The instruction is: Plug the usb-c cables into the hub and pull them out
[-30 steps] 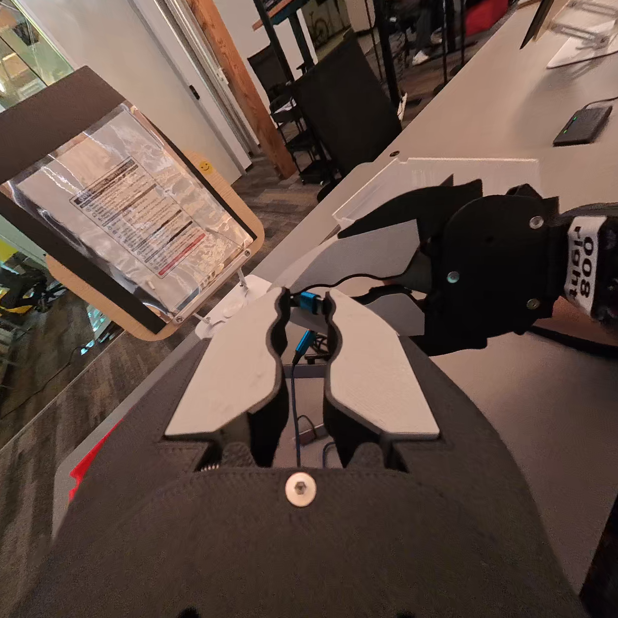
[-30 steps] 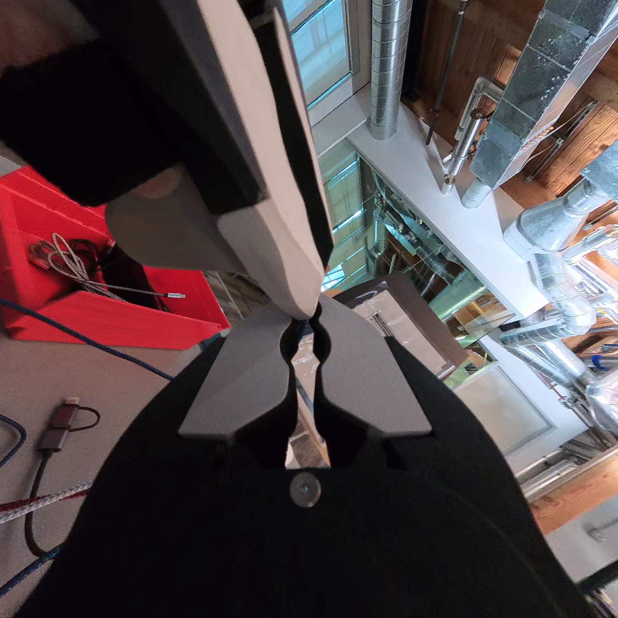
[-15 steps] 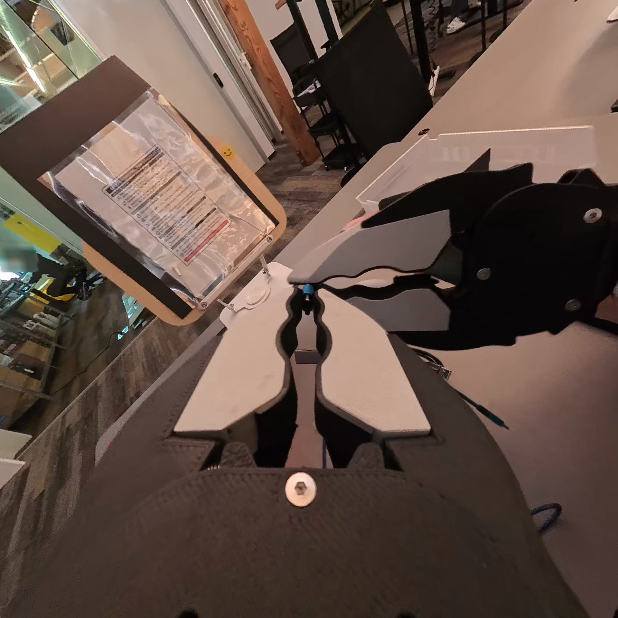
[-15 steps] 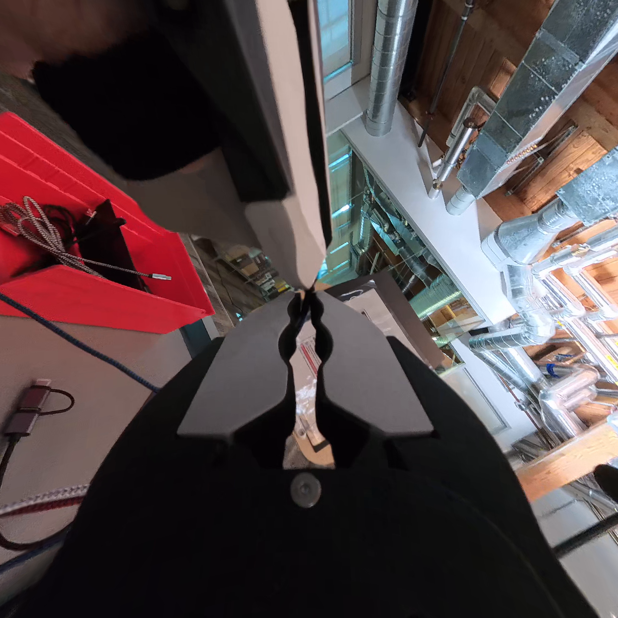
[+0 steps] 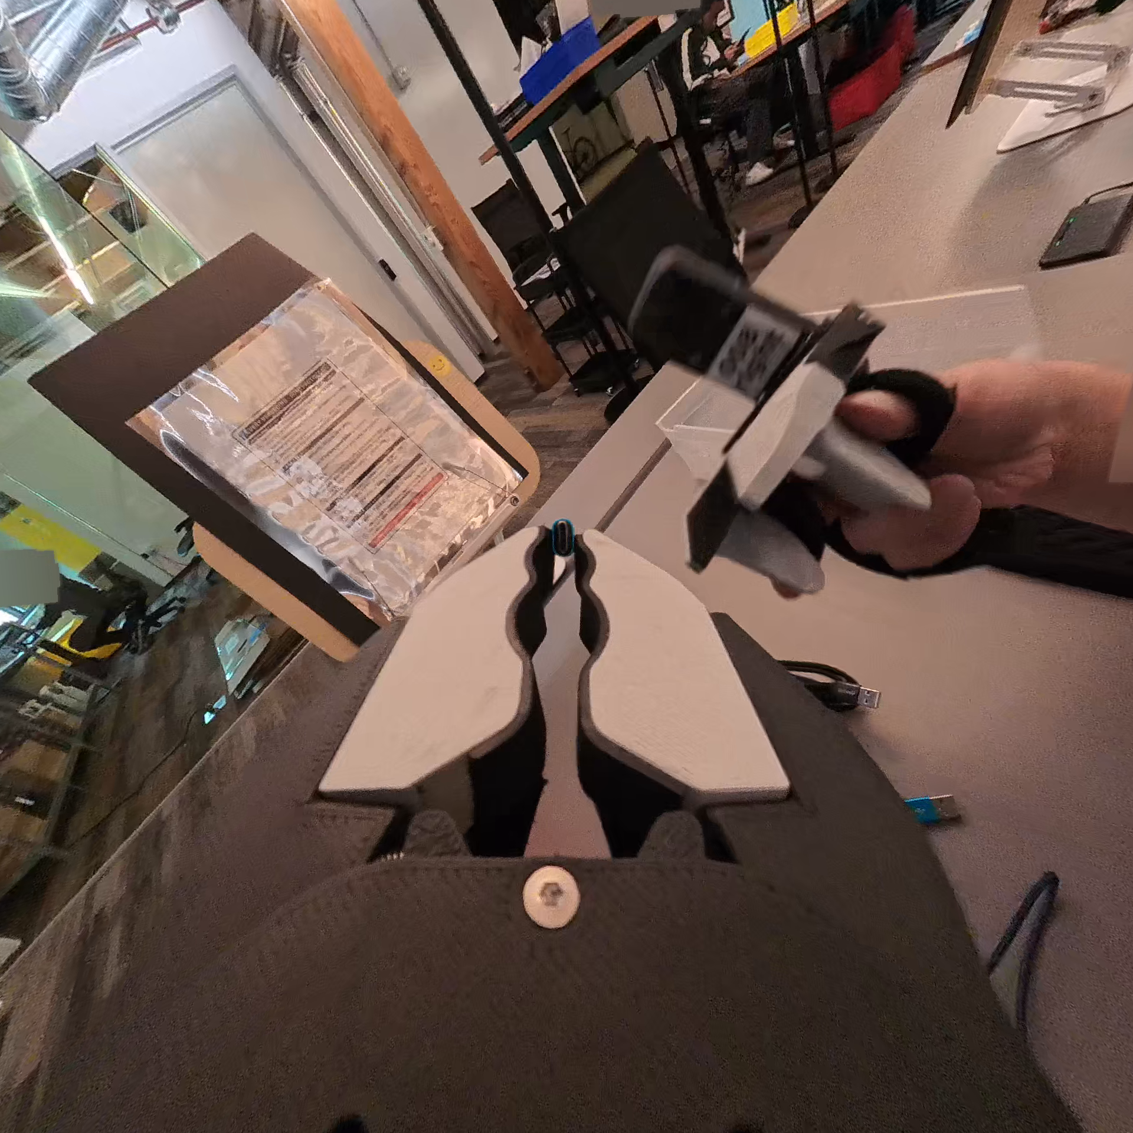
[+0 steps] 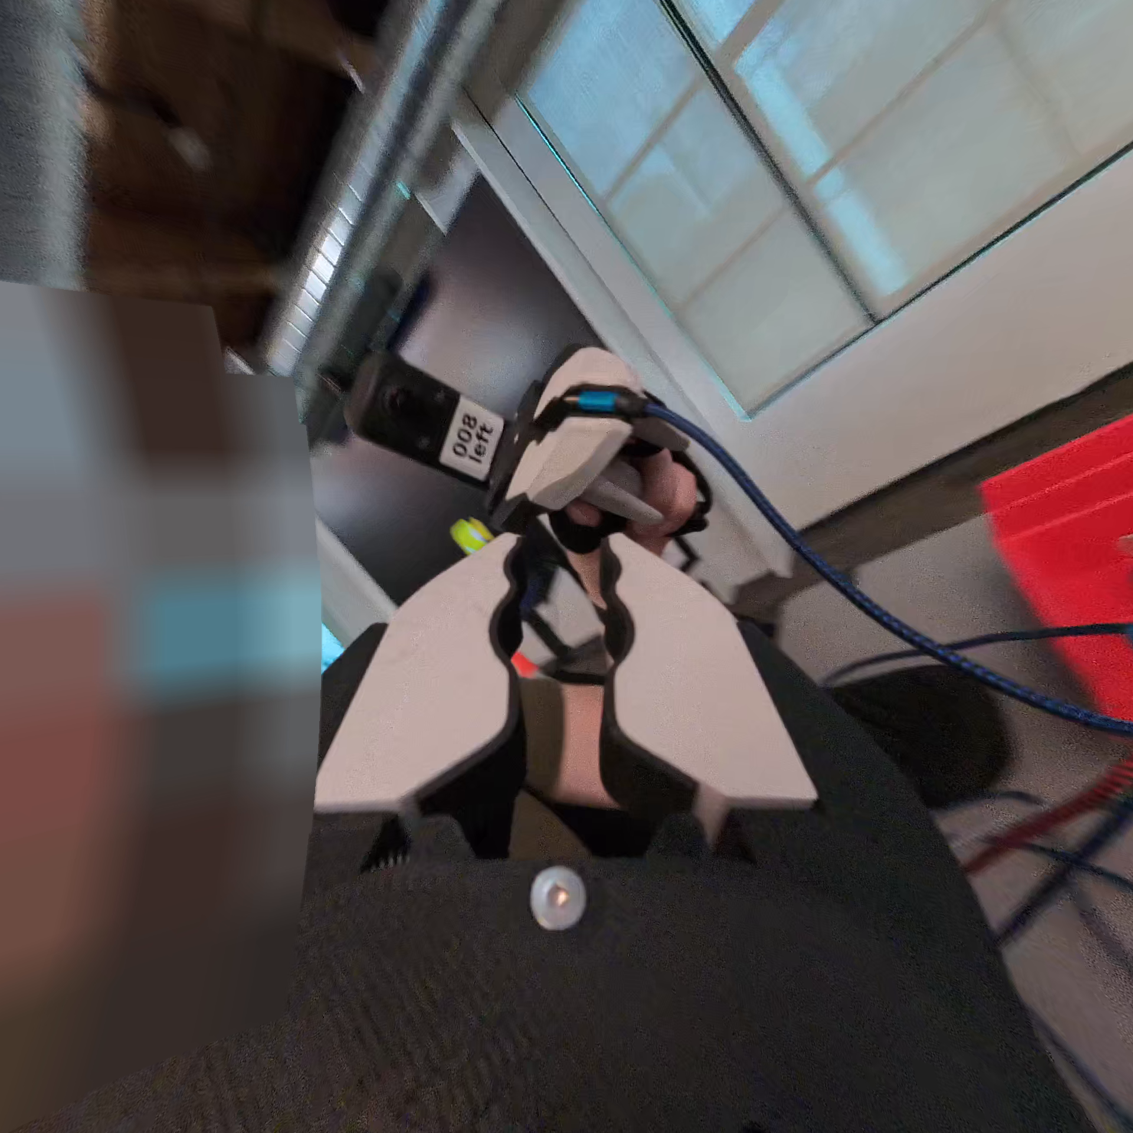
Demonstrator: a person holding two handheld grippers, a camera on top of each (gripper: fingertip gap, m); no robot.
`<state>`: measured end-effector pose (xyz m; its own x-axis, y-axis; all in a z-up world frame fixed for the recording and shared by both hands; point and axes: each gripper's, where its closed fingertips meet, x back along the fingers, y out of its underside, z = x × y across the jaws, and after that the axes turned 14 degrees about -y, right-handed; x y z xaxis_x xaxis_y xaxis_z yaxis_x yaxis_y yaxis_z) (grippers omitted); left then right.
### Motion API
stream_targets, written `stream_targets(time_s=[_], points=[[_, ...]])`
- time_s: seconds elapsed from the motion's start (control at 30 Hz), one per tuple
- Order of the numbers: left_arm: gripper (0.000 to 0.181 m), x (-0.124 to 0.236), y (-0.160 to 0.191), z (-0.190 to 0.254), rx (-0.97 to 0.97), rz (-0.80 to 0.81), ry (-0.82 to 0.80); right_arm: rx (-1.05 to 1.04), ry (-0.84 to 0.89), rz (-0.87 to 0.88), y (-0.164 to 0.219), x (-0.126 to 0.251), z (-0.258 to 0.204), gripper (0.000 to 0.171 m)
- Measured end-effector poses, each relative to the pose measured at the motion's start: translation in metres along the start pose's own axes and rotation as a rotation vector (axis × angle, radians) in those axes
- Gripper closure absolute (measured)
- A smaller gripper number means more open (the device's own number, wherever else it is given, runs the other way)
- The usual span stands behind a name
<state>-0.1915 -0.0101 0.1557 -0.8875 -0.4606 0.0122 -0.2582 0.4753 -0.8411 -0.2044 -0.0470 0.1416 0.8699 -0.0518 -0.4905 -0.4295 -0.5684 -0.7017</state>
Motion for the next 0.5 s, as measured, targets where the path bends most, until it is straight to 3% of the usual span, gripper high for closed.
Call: stream_targets(time_s=[0.23, 0.33, 0.5], points=[[0.176, -0.002, -0.008, 0.012, -0.042, 0.007, 0.07, -0.397, -0.326, 0.382, 0.001, -0.01, 0.024, 0.123], [0.176, 0.003, -0.013, 0.019, -0.023, 0.018, 0.122, -0.431, -0.423, 0.548, -0.003, 0.001, 0.033, 0.128], [0.176, 0.012, -0.017, 0.025, 0.017, 0.025, 0.209, -0.353, -0.567, 0.567, -0.009, 0.007, 0.019, 0.138]])
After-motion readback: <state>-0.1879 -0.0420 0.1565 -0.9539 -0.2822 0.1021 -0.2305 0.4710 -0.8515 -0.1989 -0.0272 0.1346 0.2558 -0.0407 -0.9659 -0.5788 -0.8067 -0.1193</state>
